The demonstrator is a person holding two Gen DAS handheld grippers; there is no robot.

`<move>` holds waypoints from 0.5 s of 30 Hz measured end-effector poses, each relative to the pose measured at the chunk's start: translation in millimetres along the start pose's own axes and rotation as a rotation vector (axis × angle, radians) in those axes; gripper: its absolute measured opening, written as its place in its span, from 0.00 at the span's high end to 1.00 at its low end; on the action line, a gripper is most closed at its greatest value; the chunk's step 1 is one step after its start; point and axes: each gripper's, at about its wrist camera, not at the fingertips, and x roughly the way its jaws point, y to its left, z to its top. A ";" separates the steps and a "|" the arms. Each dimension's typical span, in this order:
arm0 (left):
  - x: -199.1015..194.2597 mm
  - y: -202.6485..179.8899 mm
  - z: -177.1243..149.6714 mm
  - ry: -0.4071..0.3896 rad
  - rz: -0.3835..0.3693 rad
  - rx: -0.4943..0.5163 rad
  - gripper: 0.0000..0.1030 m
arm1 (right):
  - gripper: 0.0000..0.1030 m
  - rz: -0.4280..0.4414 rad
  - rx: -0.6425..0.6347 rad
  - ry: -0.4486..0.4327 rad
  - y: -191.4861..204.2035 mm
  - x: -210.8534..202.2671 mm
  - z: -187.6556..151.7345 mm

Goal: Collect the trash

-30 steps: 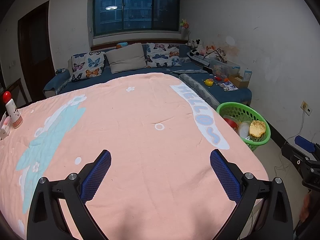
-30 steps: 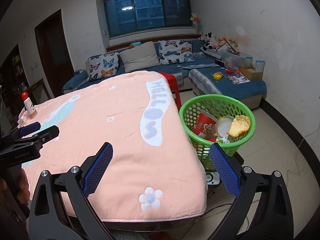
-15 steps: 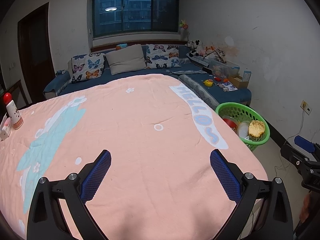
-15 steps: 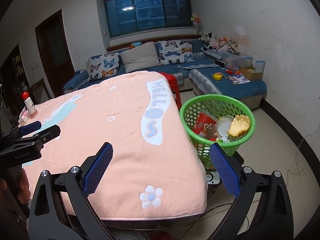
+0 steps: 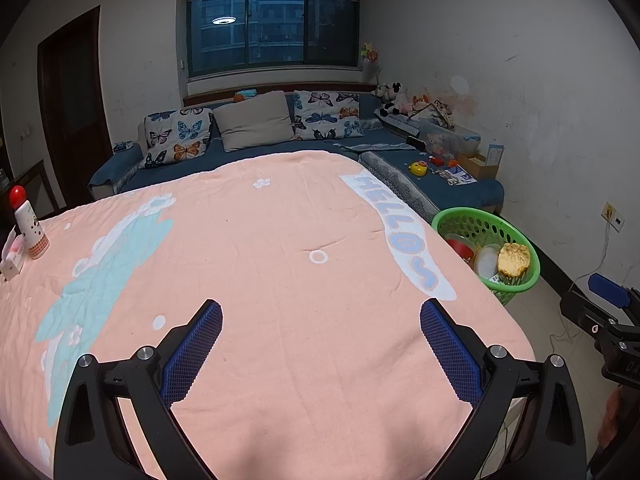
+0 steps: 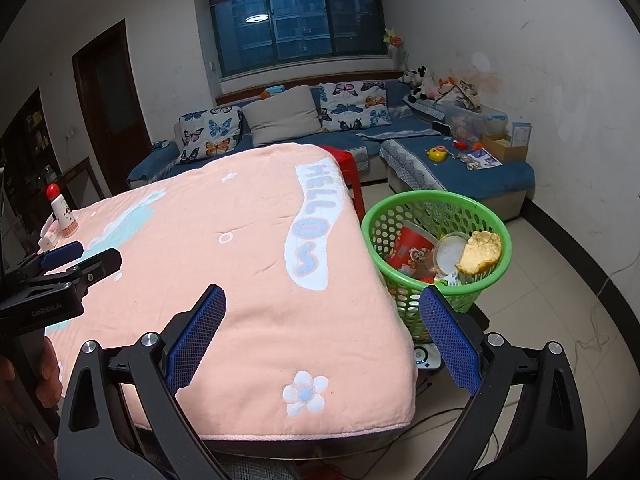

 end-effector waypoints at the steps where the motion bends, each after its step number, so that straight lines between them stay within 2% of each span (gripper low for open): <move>1: 0.5 0.0 0.3 0.000 0.000 0.001 0.07 | 0.06 0.002 0.000 0.000 0.2 0.2 0.1; 15: -0.7 2.5 -0.8 0.000 0.003 -0.004 0.07 | 0.06 0.002 0.001 0.000 -0.7 1.1 0.9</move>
